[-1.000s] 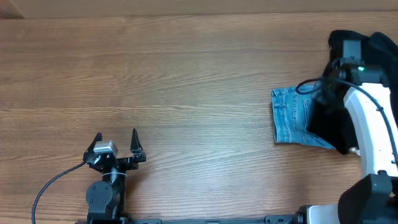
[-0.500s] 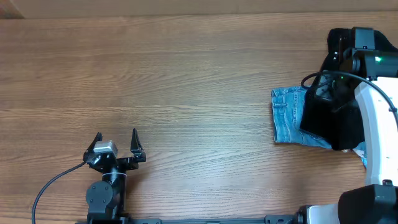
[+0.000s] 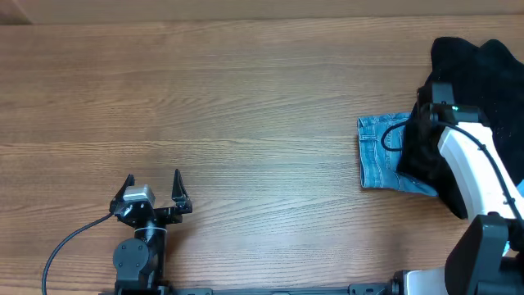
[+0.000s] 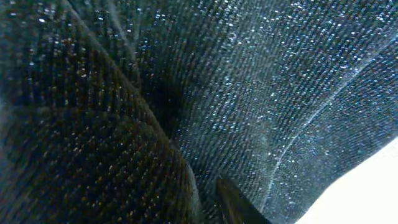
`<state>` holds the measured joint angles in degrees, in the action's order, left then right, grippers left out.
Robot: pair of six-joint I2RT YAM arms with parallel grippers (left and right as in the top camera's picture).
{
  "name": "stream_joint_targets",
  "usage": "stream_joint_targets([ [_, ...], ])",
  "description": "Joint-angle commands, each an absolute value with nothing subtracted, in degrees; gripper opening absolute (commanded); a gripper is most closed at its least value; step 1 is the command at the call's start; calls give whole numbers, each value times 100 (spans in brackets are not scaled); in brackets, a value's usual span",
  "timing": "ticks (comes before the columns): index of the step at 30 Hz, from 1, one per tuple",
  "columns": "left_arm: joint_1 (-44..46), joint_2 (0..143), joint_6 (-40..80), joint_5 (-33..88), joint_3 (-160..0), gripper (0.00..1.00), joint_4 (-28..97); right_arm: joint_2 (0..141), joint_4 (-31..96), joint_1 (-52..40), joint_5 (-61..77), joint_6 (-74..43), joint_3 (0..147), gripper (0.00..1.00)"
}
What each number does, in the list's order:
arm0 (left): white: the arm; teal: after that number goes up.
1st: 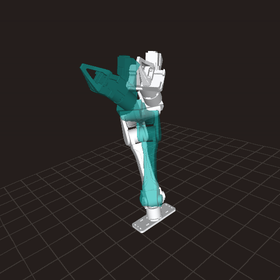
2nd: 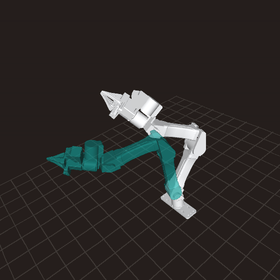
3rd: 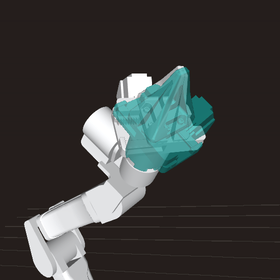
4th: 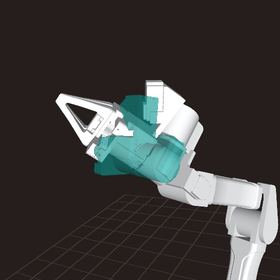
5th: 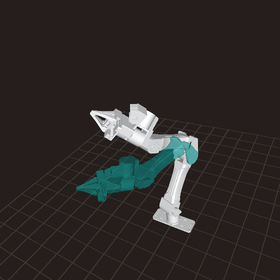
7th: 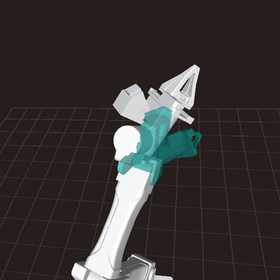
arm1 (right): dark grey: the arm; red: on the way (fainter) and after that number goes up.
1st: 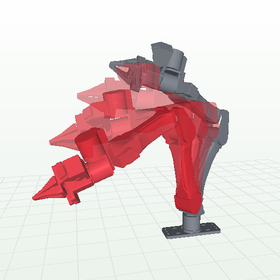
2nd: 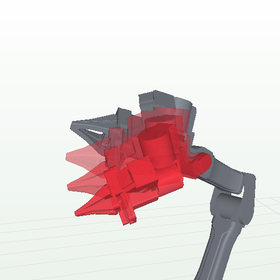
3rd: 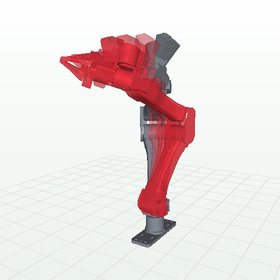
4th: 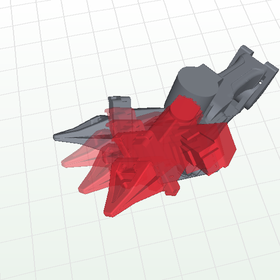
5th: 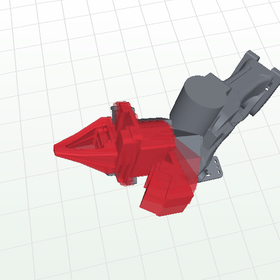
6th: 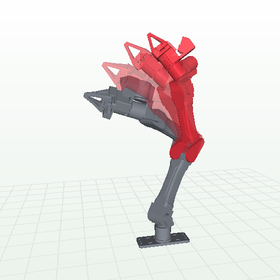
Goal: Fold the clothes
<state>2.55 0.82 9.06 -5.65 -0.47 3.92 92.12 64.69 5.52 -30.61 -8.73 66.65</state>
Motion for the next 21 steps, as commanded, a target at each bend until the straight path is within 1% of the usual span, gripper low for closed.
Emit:
stream_joint_targets([
  [1,270,69,880,-596,-27,100,384,9174,6455,548,-3356,-851,6447,26],
  [4,270,69,882,-596,-27,100,384,9174,6436,370,-3341,-845,6267,31],
  [7,270,69,880,-596,-27,100,384,9174,6381,-467,-3669,-711,6267,42],
  [8,270,69,882,-596,-27,100,384,9174,6386,-661,-3931,-744,6267,43],
  [10,270,69,882,-596,-27,100,384,9172,6418,-1131,-4895,-1072,6272,43],
  [13,270,69,882,-596,-27,100,384,9172,6624,-1697,-4943,-1208,6272,43],
  [16,270,69,882,-596,-27,100,384,9174,6665,-1789,-4392,-1227,6156,43],
  [18,270,69,882,-596,-27,100,384,9174,6508,-1761,-4320,-1225,5902,43],
  [19,270,69,880,-596,-27,100,384,9174,6383,-1763,-4322,-1219,5782,45],
  [20,270,69,882,-596,-27,100,384,9174,6145,-1761,-4392,-1046,5614,50],
  [21,270,69,880,-596,-27,100,384,9174,6053,-1761,-4519,-1020,5559,51],
])
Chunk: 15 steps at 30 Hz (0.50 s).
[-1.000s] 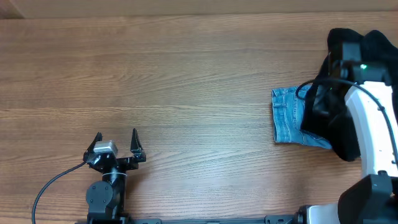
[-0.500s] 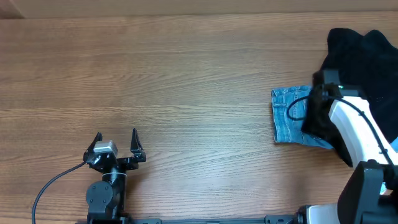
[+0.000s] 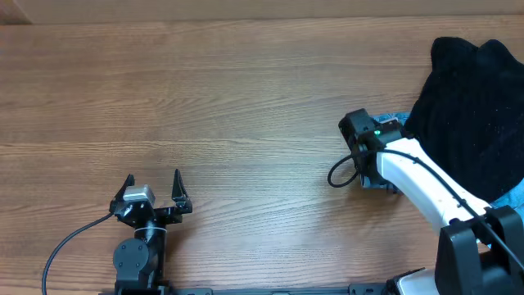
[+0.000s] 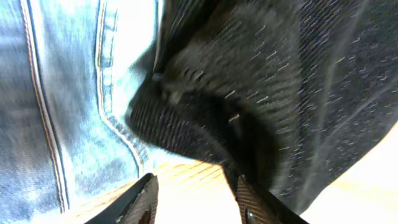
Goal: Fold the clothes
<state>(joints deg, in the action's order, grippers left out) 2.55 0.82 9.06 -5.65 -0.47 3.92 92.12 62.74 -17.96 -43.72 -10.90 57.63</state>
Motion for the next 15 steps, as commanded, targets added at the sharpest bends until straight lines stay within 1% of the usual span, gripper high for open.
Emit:
stream_joint_targets([
  [1,270,69,882,-596,-27,100,384,9174,5996,-1737,-4703,-1009,5548,51],
  [2,270,69,882,-596,-27,100,384,9174,5933,-1658,-4895,-932,5548,51],
  [8,270,69,882,-596,-27,100,384,9181,5850,-1052,-4877,-137,5542,53],
  [11,270,69,880,-596,-27,100,384,9192,5712,-1085,-4556,202,5537,56],
  [15,270,69,882,-596,-27,100,384,9467,5605,-1092,-4488,327,5402,56],
])
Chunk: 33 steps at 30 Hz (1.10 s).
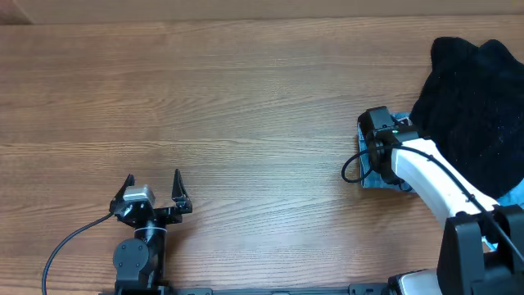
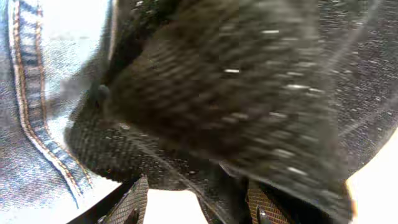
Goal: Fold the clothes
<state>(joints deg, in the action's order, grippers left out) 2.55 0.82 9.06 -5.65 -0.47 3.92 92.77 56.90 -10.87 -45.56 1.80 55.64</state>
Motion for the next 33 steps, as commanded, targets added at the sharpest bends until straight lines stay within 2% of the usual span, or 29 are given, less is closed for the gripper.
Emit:
stream_joint_targets([
  [1,270,69,880,-596,-27,100,384,9494,5548,-1092,-4497,333,5325,57],
  [7,270,69,882,-596,-27,100,384,9498,5400,-1271,-4556,631,5205,56],
  [9,270,69,882,-596,-27,100,384,9513,5151,-1302,-5022,635,5144,57],
  [19,270,69,882,-596,-27,100,384,9539,4447,-602,-4718,976,5035,59],
  [20,270,69,882,-596,-27,100,384,9539,4342,-602,-4611,1081,4991,56],
  [23,270,69,882,-596,-27,100,384,9539,4230,-602,-4241,1076,4866,29],
  [24,270,69,882,-596,-27,100,384,9539,4217,-602,-4189,1052,4858,14],
  [25,270,69,880,-596,-27,100,384,9539,4167,-602,-4195,1052,4860,4],
  [31,270,69,882,-596,-27,100,384,9500,3975,-602,-5601,-403,5371,4],
  [33,270,69,880,-596,-27,100,384,9408,4117,-602,-5583,-810,5782,4],
])
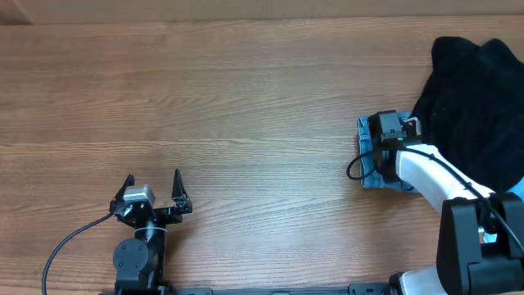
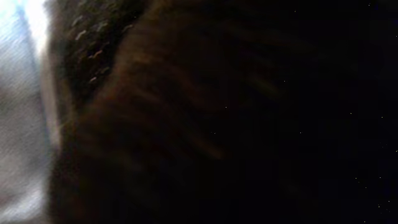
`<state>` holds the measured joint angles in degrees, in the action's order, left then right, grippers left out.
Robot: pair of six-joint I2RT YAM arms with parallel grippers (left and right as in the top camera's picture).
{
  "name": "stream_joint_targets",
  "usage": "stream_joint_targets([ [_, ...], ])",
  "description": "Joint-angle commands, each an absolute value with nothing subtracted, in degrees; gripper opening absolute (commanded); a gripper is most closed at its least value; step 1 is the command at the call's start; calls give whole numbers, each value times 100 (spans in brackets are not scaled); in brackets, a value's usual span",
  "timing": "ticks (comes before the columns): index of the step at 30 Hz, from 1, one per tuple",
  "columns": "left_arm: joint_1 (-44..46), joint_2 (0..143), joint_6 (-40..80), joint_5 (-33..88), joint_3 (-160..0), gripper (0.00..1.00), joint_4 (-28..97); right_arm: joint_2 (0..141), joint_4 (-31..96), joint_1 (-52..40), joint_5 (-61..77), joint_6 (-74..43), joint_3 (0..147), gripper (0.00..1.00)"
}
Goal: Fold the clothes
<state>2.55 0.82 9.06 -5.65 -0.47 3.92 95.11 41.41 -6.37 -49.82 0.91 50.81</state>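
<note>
A black knit garment [image 1: 475, 98] lies in a heap at the table's right edge. Its lower left edge overlaps a folded pair of light blue jeans [image 1: 370, 168]. My right gripper [image 1: 409, 126] is pushed against the black garment's left edge, above the jeans. In the right wrist view, dark black fabric [image 2: 236, 112] fills almost everything and hides the fingers; a blurred strip of pale denim [image 2: 18, 93] shows at the left. My left gripper [image 1: 153, 182] rests open and empty near the front left of the table.
The wooden table [image 1: 246, 98] stretches bare between the two arms. A black cable [image 1: 61, 246] loops beside the left arm's base. The right arm's white link [image 1: 430, 172] lies across the jeans.
My right gripper has shifted a little to the right, into the black garment's edge. Its open fingers showed in the wrist view then; now dark fabric covers the view. The left arm is unchanged.
At first my right gripper was buried in the black garment over the jeans' right part. Then it stood open left of the garment, above the jeans' left edge. Since then it has come back rightward, first close to the black fabric and now against it.
</note>
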Motion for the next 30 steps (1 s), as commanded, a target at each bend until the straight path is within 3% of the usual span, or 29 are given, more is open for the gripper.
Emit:
stream_joint_targets([
  [1,270,69,880,-596,-27,100,384,9336,4206,-602,-5522,-958,6119,4],
  [8,270,69,880,-596,-27,100,384,8995,5935,-904,-4853,-1881,7940,4],
  [16,270,69,882,-596,-27,100,384,8571,6366,-939,-3603,-2023,9797,4],
  [19,270,69,882,-596,-27,100,384,8571,6390,-1081,-3538,-2023,10040,4],
  [25,270,69,882,-596,-27,100,384,8711,5505,-2679,-3496,-2543,10099,4],
  [30,270,69,880,-596,-27,100,384,9603,4925,-3367,-3011,-3181,10099,4],
])
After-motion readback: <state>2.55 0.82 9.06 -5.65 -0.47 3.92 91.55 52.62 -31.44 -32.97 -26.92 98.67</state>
